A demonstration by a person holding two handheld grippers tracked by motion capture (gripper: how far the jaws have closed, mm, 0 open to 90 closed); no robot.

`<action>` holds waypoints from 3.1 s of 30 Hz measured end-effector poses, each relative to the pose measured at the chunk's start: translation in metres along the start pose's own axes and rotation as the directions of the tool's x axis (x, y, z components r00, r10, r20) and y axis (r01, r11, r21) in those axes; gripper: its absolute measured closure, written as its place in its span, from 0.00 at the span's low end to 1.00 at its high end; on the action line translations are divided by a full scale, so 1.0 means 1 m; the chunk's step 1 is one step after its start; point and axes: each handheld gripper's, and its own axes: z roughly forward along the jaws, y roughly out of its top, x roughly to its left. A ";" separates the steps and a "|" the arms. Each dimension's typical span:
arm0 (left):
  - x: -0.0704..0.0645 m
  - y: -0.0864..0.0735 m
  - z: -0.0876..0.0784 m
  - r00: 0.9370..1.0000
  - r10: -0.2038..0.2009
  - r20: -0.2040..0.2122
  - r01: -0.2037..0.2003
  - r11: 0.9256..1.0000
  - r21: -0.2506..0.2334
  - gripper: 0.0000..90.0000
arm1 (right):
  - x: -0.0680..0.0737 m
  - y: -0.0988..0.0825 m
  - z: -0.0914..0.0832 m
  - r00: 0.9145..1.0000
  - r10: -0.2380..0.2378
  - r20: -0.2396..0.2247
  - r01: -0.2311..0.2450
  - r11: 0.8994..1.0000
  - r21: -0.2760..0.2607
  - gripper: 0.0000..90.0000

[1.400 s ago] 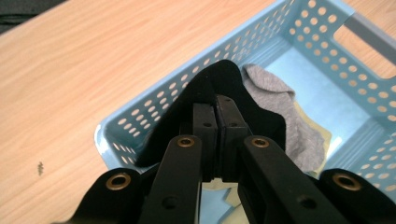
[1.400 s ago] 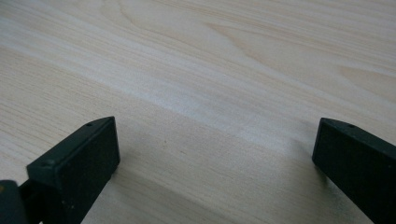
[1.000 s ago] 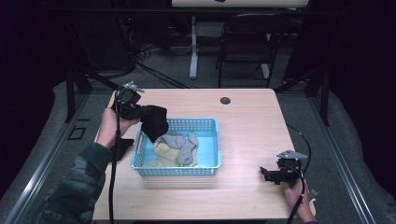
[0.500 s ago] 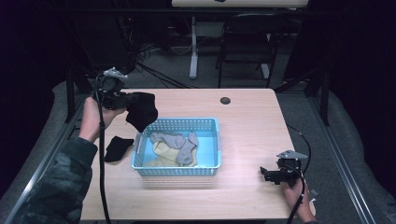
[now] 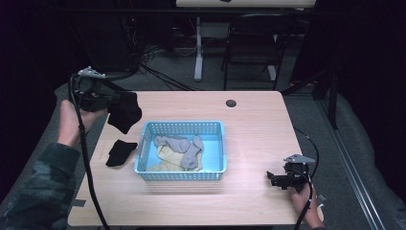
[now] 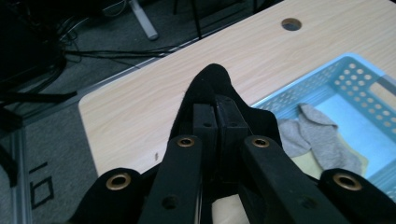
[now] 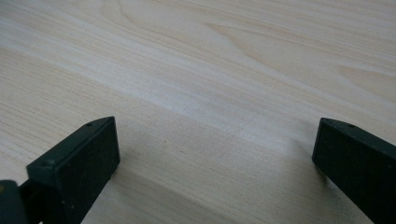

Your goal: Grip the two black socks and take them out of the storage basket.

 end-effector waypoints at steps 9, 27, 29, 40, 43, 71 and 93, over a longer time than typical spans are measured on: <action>0.022 -0.026 0.007 0.998 -0.051 -0.040 0.053 0.998 0.045 0.98 | 0.000 0.000 0.000 1.000 -0.001 -0.001 0.001 1.000 0.000 0.00; 0.040 -0.079 0.059 0.987 -0.160 -0.033 0.163 0.971 0.176 0.98 | 0.000 0.000 0.000 1.000 -0.001 0.000 0.001 1.000 0.000 0.00; 0.041 -0.082 0.066 0.985 -0.167 -0.031 0.170 0.967 0.190 0.98 | 0.000 0.000 0.000 1.000 0.000 0.000 0.000 1.000 0.000 0.00; 0.042 -0.093 0.096 0.977 -0.211 -0.026 0.211 0.945 0.251 0.97 | 0.000 0.000 0.000 1.000 0.000 0.000 0.000 1.000 0.000 0.00; 0.040 -0.093 0.100 0.978 -0.206 -0.028 0.206 0.940 0.271 0.93 | 0.000 0.000 0.000 1.000 -0.001 0.000 0.001 1.000 0.001 0.00; 0.024 -0.126 0.038 0.984 -0.170 -0.048 0.176 0.964 0.198 0.16 | 0.000 0.000 0.000 1.000 0.000 0.001 0.000 1.000 0.000 0.00; 0.010 -0.201 0.044 0.972 -0.225 -0.066 0.234 0.943 0.237 0.00 | 0.000 0.000 0.000 1.000 -0.001 0.000 0.001 1.000 -0.001 0.00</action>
